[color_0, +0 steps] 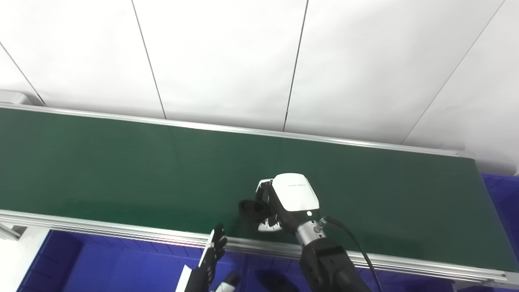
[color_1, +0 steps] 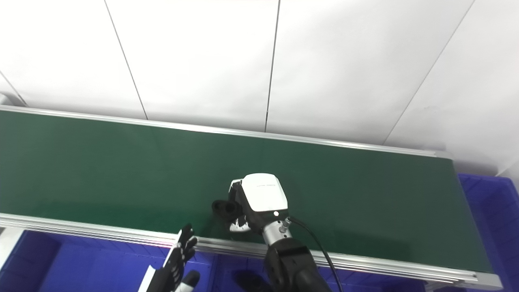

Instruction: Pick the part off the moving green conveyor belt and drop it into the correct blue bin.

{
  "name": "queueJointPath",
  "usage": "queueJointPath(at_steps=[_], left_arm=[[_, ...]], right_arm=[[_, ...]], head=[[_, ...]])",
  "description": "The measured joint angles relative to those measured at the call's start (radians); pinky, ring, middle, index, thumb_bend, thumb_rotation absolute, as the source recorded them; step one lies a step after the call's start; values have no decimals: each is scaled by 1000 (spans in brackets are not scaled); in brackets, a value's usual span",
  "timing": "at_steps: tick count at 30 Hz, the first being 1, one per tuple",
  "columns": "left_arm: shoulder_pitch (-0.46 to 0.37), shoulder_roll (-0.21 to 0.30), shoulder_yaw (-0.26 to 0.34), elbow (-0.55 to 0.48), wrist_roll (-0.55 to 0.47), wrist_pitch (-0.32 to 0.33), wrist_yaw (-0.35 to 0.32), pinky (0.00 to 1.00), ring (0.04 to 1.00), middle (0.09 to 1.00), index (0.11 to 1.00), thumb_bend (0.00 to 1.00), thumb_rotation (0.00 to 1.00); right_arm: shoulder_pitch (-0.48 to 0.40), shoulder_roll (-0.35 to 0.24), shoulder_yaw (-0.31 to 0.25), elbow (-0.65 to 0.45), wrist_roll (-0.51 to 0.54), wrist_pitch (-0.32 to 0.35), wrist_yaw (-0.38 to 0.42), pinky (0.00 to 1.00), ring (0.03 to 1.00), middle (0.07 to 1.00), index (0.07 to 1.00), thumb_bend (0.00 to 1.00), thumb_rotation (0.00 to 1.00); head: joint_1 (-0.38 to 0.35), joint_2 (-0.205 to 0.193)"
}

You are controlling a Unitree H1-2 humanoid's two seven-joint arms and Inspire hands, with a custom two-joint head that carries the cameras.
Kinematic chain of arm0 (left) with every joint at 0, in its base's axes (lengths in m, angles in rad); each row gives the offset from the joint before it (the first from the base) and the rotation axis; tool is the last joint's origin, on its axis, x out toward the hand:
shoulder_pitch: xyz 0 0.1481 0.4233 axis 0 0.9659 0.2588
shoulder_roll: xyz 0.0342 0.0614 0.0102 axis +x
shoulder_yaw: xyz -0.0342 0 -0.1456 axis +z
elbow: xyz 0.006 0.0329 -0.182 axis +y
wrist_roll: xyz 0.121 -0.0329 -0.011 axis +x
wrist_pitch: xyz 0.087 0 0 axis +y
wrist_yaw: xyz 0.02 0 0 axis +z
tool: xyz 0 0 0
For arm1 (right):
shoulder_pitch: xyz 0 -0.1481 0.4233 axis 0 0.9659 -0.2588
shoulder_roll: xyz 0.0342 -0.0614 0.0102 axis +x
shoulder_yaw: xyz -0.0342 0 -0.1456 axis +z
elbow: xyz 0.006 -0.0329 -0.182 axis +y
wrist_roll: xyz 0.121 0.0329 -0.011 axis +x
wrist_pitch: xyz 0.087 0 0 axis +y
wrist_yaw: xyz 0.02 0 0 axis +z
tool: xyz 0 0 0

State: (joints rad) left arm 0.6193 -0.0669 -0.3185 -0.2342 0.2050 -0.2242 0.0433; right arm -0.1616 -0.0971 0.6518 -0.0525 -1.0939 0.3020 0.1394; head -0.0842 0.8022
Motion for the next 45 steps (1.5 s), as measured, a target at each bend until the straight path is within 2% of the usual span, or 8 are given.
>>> queueJointPath(at_steps=[10,16,23,30,31,39,42,45], left_arm=[[-25,1,26,-35,-27,44,-5,1000,1000,1000,1000,696,911],[-52,14,61,-35,-45,66,-9,1000,1000,1000,1000,674,925],[-81,18,75,-35,-86,77,-22,1000,1000,1000,1000,711,939],[-117,27,109,-50,-96,135,-29,1000,1000,1000,1000,715,953],[-123,29,113,-60,-96,145,-29,1000,1000,1000,1000,717,945],[-173,29,142,-56,-107,155,-40,1000,996,1000,1000,734,938],[-185,31,149,-36,-105,155,-40,1000,996,1000,1000,733,932],[-186,34,152,-29,-105,155,-41,999,993,1000,1000,720,927]], right_arm=[[22,-4,-72,-227,-66,0,147,126,182,469,481,525,0],[137,-29,-85,-300,-124,0,206,158,221,471,482,524,1],[277,-41,-105,-361,-170,-1,225,133,192,470,479,527,0],[384,-46,-120,-355,-193,-2,225,137,199,470,480,526,0],[390,-45,-120,-351,-196,-2,229,125,188,411,492,522,0],[364,-42,-130,-253,-201,-10,195,125,190,382,502,519,0],[351,-41,-129,-226,-194,-16,167,121,185,458,480,529,0],[351,-42,-127,-202,-185,-20,136,135,202,468,480,529,0]], head=[[-94,31],[-128,35],[-160,49],[-184,90],[-186,97],[-180,107],[-180,109],[-178,109]])
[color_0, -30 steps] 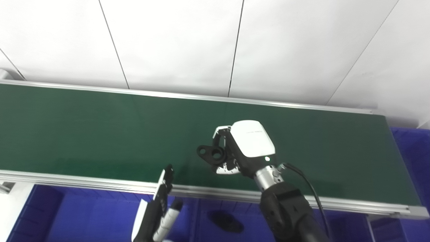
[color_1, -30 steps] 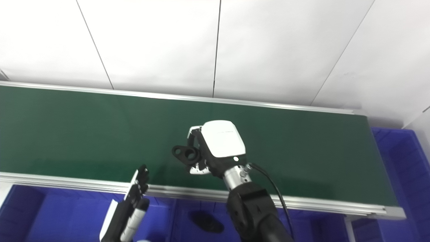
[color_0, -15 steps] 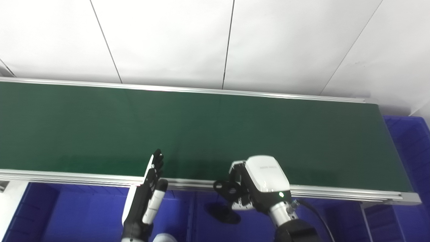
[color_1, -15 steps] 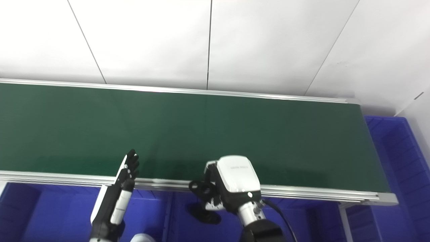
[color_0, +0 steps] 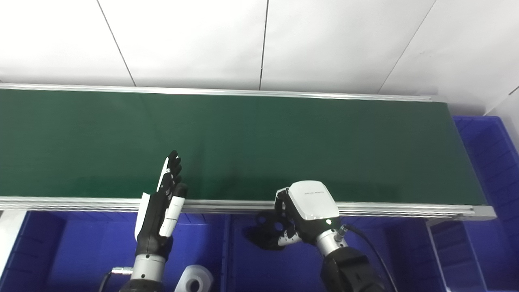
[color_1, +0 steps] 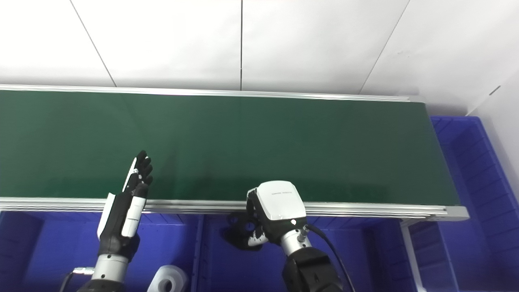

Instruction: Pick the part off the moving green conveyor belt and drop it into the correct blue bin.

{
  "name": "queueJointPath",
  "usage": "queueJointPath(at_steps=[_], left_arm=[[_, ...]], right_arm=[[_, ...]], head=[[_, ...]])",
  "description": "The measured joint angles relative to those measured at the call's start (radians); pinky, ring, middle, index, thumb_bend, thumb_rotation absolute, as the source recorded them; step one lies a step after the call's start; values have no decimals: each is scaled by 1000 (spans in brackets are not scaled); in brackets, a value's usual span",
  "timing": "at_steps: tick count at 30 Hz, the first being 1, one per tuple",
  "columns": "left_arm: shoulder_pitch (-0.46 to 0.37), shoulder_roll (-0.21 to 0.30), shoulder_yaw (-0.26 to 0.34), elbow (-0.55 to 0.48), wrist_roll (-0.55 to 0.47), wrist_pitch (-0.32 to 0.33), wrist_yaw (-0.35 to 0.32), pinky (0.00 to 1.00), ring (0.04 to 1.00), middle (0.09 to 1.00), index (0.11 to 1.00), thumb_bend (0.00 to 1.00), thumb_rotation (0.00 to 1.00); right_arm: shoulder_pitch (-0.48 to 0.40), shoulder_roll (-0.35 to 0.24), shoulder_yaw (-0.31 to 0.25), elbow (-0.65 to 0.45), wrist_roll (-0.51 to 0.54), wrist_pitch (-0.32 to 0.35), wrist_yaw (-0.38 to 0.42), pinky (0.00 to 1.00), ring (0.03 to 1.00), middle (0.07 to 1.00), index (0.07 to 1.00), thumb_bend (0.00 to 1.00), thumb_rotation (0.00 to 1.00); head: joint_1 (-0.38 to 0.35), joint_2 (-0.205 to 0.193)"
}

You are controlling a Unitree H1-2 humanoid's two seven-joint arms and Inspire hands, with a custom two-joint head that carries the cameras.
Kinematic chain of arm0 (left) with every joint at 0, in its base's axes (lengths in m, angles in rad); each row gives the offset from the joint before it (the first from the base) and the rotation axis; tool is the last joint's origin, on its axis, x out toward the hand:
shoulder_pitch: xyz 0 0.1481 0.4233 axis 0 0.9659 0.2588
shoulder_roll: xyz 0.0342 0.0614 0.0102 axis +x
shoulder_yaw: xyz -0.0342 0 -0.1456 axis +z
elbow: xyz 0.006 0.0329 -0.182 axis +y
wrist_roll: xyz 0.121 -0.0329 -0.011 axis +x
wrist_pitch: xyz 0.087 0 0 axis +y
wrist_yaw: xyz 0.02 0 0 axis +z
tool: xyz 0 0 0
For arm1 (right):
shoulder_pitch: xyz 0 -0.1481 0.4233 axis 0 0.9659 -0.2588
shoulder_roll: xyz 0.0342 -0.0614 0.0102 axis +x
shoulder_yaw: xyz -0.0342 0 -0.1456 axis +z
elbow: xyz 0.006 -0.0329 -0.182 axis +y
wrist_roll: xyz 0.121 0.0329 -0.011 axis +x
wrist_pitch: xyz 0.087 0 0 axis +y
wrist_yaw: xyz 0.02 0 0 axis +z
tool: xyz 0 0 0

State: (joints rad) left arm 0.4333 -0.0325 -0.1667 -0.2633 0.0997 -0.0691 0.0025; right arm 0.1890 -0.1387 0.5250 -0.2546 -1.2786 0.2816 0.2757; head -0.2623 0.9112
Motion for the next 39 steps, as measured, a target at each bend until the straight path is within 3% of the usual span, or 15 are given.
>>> queueJointPath(at_steps=[2,3,4,6,7,11,13,18,23,30,32,33,35,39], left_arm=[[0,3,0,1,2,0,-1,992,992,1000,1000,730,926],[0,5,0,1,2,-1,-1,986,990,1000,1000,730,926],[1,6,-1,1,3,-1,-1,982,989,1000,1000,728,926],[4,8,-2,2,10,-2,-1,981,989,1000,1000,727,925],[6,8,-3,2,12,-2,-1,981,988,1000,1000,717,926],[10,8,-14,1,14,-3,-2,984,994,1000,1000,686,923],[13,8,-17,1,14,-3,-3,979,991,1000,1000,677,927],[5,7,-26,1,20,-3,-5,988,998,1000,1000,678,935],[-14,7,-27,3,20,-3,-6,992,1000,1000,1000,663,940],[-33,-1,-27,25,21,-2,-5,982,1000,1000,1000,666,944],[-35,-4,-26,25,20,-2,-5,982,1000,1000,1000,661,942],[-37,-5,-24,26,19,-2,-5,986,998,1000,1000,661,940],[-48,-6,-22,28,19,-1,-5,980,988,1000,1000,662,941],[-67,-5,-10,29,19,-2,-5,975,983,1000,1000,672,946]], right_arm=[[-4,-1,4,15,-1,-1,-18,148,214,432,496,522,6],[-8,-3,7,19,-8,0,-21,178,253,388,489,515,115],[-12,-6,11,22,-19,0,-18,236,335,470,585,677,348],[-19,-7,14,22,-46,1,5,261,372,510,644,777,480],[-23,-6,14,22,-55,1,20,353,480,613,713,885,598],[-39,0,1,16,-72,12,98,483,644,744,780,995,762],[-41,3,-9,6,-72,14,128,527,673,771,791,1000,811],[-41,2,-31,-22,-47,14,190,556,689,780,797,1000,821],[-48,2,-48,-40,-23,14,241,565,691,778,791,1000,811],[-37,-3,-91,-128,27,17,376,536,693,773,782,1000,859],[-11,-2,-120,-175,72,20,398,542,694,772,783,1000,870],[3,-2,-134,-192,100,20,401,575,721,790,811,973,934],[41,7,-190,-243,206,28,413,608,753,811,829,893,958],[150,44,-311,-341,480,64,380,656,778,838,858,845,996]], head=[[5,-3],[8,-3],[8,-3],[12,-3],[18,0],[25,0],[26,0],[26,0],[23,0],[9,15],[-3,23],[-12,31],[-23,44],[-26,64]])
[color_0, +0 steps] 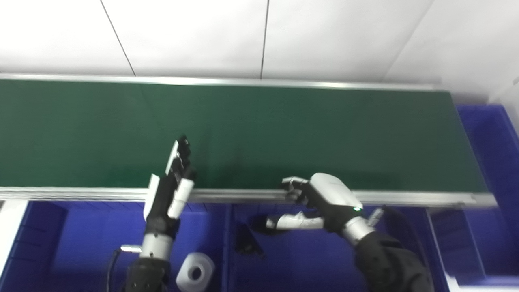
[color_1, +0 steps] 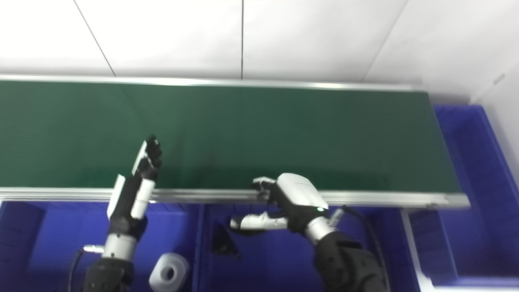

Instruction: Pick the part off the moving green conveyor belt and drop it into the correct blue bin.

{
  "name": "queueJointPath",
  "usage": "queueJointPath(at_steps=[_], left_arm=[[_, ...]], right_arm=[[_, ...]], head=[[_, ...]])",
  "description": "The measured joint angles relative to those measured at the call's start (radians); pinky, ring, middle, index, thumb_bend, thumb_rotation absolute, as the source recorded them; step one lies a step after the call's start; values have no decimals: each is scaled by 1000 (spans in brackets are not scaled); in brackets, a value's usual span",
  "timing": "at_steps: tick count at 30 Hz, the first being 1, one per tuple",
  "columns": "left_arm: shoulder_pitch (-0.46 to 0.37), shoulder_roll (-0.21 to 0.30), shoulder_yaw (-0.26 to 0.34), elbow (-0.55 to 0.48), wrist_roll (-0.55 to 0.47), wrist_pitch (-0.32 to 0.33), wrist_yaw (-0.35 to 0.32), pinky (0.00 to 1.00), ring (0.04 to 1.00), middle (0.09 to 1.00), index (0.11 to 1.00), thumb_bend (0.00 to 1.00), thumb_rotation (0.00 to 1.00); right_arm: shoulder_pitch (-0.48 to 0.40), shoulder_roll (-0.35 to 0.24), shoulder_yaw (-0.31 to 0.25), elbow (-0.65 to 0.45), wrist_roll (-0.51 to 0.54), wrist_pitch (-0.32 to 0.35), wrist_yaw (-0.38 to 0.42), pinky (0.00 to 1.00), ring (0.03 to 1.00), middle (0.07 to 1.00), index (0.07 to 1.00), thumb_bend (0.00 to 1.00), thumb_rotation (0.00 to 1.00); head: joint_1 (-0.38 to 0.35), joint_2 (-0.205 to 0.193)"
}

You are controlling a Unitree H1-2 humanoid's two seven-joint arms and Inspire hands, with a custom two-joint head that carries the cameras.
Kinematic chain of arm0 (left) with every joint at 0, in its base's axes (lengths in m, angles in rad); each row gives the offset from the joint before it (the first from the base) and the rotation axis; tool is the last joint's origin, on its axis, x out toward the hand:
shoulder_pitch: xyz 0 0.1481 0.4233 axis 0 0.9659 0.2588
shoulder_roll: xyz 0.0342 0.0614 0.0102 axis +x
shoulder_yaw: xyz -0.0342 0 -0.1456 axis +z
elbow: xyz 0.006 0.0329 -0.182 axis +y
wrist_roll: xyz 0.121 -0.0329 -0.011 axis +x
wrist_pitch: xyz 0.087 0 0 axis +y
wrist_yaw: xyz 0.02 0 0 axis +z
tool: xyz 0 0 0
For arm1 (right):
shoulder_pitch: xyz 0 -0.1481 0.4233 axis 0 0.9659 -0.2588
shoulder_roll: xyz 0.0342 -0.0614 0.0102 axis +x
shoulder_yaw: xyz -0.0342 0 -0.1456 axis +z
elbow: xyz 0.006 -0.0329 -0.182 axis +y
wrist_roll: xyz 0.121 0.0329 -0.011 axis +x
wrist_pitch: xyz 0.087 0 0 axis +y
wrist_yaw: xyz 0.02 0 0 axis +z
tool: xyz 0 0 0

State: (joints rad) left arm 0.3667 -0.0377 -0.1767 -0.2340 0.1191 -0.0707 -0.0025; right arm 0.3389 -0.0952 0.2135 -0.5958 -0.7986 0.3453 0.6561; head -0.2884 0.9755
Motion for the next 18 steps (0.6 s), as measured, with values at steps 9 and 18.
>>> queueJointPath(at_steps=[9,18], left_arm=[[13,21,5,-11,0,0,-16,970,989,1000,1000,725,950],[32,28,7,12,5,-48,-11,1000,1000,1000,1000,829,975]], right_arm=[[71,210,-189,213,484,-187,-370,833,874,927,942,852,1000],[80,167,-113,345,559,-422,-493,915,937,991,1000,852,1000]], head=[[0,41],[46,-18]])
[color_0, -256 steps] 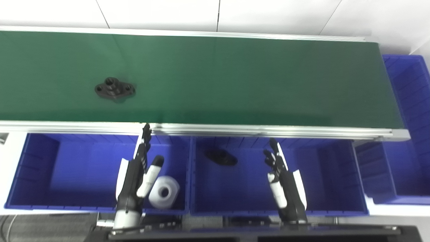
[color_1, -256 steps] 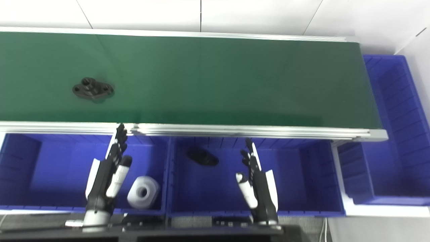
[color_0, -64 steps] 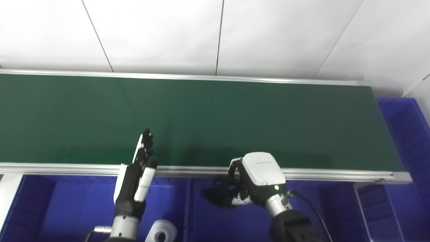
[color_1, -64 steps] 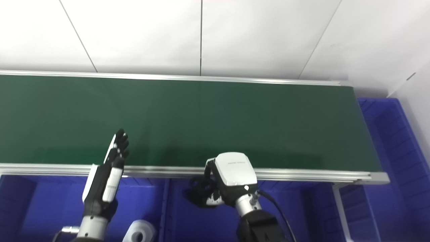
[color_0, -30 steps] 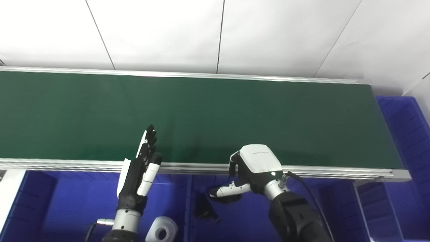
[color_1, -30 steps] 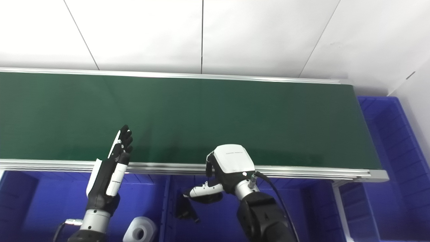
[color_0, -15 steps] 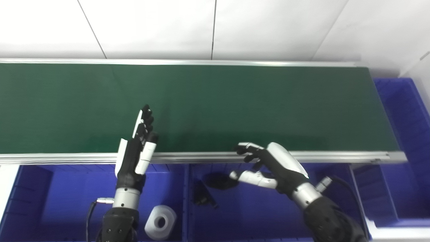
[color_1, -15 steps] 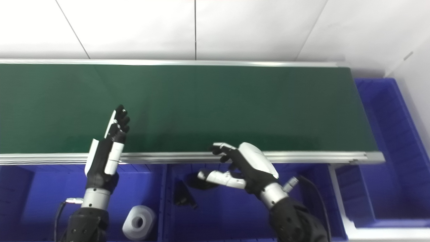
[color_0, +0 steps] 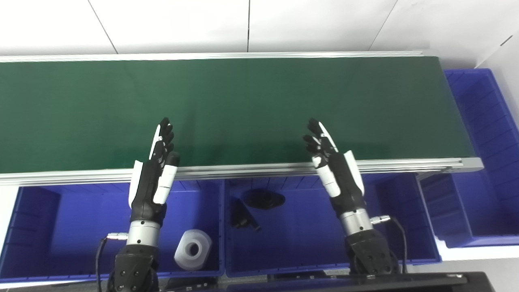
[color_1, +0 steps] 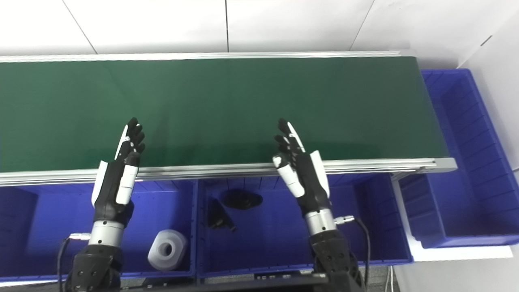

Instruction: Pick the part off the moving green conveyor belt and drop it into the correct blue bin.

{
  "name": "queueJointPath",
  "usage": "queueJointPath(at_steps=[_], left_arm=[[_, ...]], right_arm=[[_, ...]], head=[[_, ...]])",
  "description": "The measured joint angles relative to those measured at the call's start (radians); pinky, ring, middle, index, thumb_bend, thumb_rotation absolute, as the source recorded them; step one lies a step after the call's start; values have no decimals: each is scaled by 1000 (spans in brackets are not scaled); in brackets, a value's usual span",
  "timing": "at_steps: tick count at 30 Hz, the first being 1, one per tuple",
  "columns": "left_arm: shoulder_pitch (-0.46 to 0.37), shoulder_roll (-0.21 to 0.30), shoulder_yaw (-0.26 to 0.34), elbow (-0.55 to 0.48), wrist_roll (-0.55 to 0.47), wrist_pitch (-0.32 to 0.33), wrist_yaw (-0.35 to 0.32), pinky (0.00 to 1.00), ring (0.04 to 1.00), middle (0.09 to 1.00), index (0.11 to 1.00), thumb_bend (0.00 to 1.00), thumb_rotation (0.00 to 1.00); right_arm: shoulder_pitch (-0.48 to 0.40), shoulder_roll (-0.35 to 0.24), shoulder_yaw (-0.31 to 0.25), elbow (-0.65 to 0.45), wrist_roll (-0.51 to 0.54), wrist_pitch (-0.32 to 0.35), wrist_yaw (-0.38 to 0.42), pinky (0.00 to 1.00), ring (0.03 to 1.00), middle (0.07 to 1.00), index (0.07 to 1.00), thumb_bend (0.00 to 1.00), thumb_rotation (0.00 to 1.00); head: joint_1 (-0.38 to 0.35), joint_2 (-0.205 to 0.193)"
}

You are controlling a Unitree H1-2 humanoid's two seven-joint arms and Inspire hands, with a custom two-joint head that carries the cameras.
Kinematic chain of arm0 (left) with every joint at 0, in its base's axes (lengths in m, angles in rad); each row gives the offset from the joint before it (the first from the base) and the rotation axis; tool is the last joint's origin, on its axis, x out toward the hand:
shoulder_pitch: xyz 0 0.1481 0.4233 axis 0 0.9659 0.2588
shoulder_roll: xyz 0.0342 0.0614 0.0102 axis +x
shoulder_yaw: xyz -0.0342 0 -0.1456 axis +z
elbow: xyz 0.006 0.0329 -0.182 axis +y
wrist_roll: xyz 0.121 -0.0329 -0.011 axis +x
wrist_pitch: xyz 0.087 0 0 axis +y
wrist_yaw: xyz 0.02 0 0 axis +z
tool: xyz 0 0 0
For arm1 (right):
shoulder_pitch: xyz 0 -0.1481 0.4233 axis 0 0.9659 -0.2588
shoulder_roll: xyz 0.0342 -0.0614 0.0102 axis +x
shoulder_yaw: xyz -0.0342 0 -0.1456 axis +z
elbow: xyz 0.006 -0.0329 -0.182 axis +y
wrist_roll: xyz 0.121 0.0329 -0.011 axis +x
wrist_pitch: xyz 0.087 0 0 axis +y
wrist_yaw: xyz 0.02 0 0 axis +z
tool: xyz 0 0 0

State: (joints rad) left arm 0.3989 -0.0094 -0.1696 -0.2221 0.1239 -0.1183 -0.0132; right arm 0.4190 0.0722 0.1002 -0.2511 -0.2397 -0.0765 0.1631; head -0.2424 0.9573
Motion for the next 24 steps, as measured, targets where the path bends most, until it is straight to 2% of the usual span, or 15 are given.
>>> queueJointPath(at_steps=[2,6,7,9,10,14,17,24], left_arm=[[0,0,-2,0,-2,-3,-2,1000,1000,1000,1000,845,967],[14,9,-18,0,-5,-5,-14,1000,1000,1000,1000,865,953],[20,10,-23,0,-5,-6,-17,1000,1000,1000,1000,855,951],[41,9,-33,0,-3,-20,-20,1000,1000,1000,1000,789,941],[53,6,-37,-1,-2,-32,-20,1000,1000,1000,1000,749,938],[115,-15,-44,-1,35,-75,9,1000,996,1000,1000,700,945],[147,-30,-51,3,77,-112,28,1000,997,1000,1000,672,954],[169,-45,-66,11,110,-140,47,1000,1000,1000,1000,664,960]], right_arm=[[10,-4,3,3,14,-2,-16,919,940,995,1000,856,1000],[32,-11,11,11,34,-18,-45,931,950,1000,1000,859,1000],[35,-14,15,16,37,-21,-49,930,948,1000,1000,856,1000],[42,-22,23,27,40,-35,-59,925,943,1000,1000,854,1000],[46,-25,26,31,42,-40,-62,922,942,1000,1000,854,1000],[62,-35,39,45,53,-52,-70,915,941,999,1000,852,1000],[69,-40,45,55,52,-76,-88,918,944,1000,1000,848,1000],[73,-60,58,82,62,-105,-104,931,948,1000,998,835,1000]], head=[[2,-5],[18,-41],[20,-43],[52,-80],[52,-80],[74,-103],[90,-120],[107,-137]])
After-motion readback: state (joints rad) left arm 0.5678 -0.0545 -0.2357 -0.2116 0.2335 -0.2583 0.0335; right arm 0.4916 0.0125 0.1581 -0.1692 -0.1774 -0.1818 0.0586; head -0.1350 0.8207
